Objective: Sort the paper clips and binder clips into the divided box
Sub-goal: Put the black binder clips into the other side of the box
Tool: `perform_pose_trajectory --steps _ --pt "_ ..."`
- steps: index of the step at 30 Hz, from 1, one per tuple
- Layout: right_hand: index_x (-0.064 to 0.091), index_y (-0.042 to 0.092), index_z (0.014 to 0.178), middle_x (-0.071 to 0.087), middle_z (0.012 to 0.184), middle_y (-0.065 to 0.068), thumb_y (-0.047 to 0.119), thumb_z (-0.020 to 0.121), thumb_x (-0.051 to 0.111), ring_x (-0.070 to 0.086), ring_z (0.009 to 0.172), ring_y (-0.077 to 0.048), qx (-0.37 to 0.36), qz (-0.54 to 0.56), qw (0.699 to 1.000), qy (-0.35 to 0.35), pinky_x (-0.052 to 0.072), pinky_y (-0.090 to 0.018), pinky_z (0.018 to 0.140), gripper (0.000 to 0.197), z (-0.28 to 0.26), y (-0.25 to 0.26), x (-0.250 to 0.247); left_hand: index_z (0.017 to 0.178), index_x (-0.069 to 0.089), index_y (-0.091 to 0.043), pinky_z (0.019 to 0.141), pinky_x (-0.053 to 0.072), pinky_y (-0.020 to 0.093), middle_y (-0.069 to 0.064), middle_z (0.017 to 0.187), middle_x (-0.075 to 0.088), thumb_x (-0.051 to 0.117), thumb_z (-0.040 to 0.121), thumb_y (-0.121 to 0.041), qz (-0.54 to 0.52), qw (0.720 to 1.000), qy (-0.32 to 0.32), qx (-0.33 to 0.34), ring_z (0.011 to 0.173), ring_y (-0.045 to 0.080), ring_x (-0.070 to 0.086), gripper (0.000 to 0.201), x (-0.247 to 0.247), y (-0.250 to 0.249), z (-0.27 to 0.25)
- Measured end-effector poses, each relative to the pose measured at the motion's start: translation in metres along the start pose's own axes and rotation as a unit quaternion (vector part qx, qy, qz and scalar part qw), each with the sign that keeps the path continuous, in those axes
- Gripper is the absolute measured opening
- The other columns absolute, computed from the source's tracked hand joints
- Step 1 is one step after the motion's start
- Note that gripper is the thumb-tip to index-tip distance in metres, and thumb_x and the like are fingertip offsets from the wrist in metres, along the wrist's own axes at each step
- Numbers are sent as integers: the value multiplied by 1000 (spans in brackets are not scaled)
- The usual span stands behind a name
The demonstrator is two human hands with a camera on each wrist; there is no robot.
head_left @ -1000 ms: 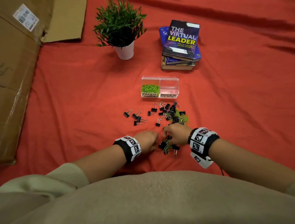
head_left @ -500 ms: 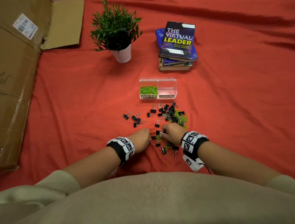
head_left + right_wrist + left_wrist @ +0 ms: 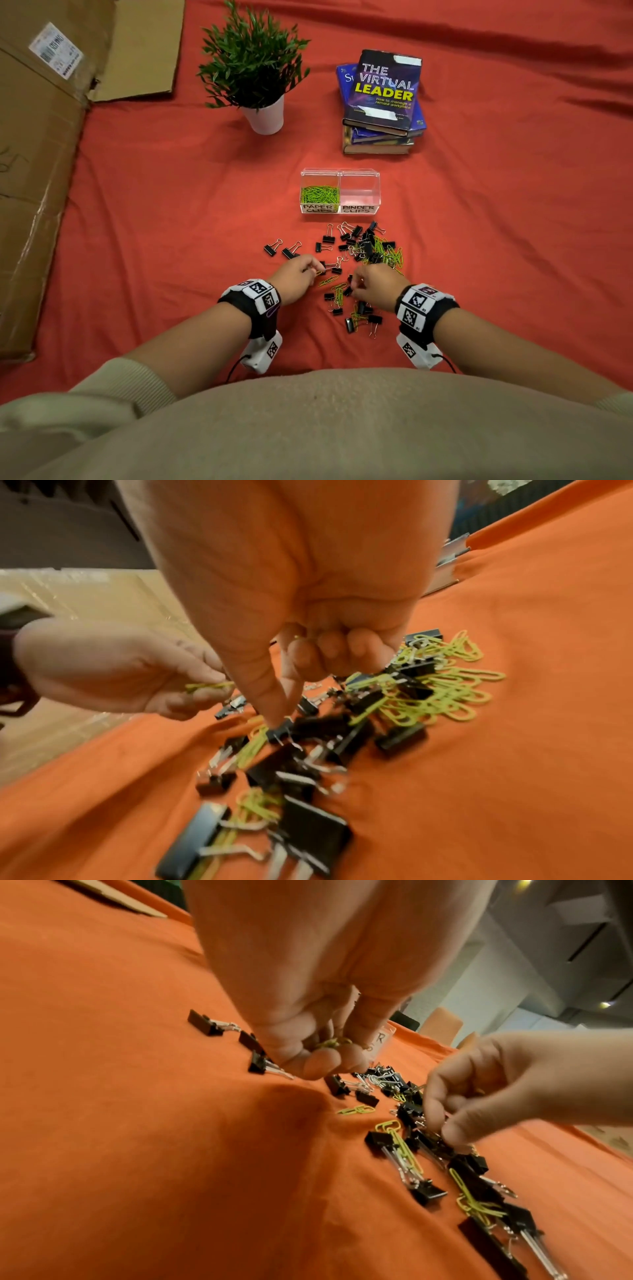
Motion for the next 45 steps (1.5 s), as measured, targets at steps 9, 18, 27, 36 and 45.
perform_pose_trajectory --steps 9,18,27,36,45 --pt "59 18 84 66 83 3 16 84 51 60 71 -14 41 -29 998 -32 50 -29 60 8 -5 -18 -6 88 52 -13 63 42 31 0 75 56 48 95 -28 150 988 -46 -12 69 19 53 16 15 -12 6" --pt "57 11 107 63 104 -8 8 87 49 61 95 -28 38 -162 986 -17 53 -37 76 21 -2 -9 4 113 48 -5 89 45 42 14 118 55 48 95 -15 386 919 -34 71 112 32 54 21 33 -12 5" --pt "57 12 92 64 88 -4 15 89 50 62 83 -23 31 -37 999 12 50 -30 68 8 1 -17 -5 114 48 -2 90 41 40 15 118 53 45 89 -10 389 918 -20 72 107 34 54 26 26 -14 1" --pt "62 13 85 62 75 -2 16 91 54 46 55 -9 118 357 926 -33 36 -20 48 10 0 -32 -33 97 46 -16 66 40 31 0 75 51 45 89 -7 154 987 6 52 68 19 48 12 10 -17 0" --pt "66 -2 83 54 64 -8 4 86 49 51 52 -17 139 458 877 38 44 -26 48 18 3 -9 -12 81 57 -22 57 38 28 -4 60 50 35 94 -10 10 1000 -8 -26 53 16 44 28 18 -19 9"
Point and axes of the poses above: each hand's wrist, its own z-axis towards the middle knuckle, its own x-axis out of the palm, y = z × x, the point moved 5 cm from there along z, towards the middle knuckle
